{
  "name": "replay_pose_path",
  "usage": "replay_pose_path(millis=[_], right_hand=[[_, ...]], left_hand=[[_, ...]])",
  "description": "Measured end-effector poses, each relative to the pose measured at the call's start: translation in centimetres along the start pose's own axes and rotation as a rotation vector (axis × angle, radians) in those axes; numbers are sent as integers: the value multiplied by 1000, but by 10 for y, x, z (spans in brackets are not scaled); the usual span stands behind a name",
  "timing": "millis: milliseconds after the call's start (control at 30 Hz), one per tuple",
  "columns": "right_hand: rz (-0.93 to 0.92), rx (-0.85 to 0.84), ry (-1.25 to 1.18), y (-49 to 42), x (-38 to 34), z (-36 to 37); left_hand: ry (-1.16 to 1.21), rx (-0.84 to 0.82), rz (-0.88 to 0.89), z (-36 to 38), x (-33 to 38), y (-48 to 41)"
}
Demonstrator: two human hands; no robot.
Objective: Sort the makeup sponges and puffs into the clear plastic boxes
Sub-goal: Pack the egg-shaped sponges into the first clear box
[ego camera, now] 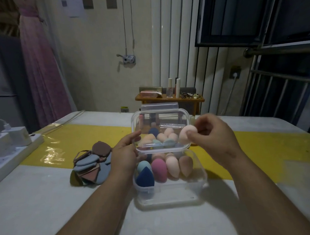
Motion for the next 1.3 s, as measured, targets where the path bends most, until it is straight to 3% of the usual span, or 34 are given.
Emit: replay_pose_path(millis=[167, 333, 967, 1300], right_hand=[[64, -390, 109, 5, -6, 20], [129, -601, 289, 10, -8, 34], [103, -671, 518, 14, -16, 57], [101, -664, 504, 15, -12, 57]], left_hand=[[-18, 5, -4, 1, 0, 0], [-17, 8, 5, 3, 1, 1], [-12, 1, -1, 1, 1, 3], [-3, 11, -7, 2, 0, 1]])
Point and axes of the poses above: each hand's wrist, its own y-axis away from the middle knuckle, its own z-axis out of the palm, x = y × z, the point moved 2 cm from there along -y, towards the middle knuckle, and after that the axes turned 15 degrees about -x, right-handed, at the moved point
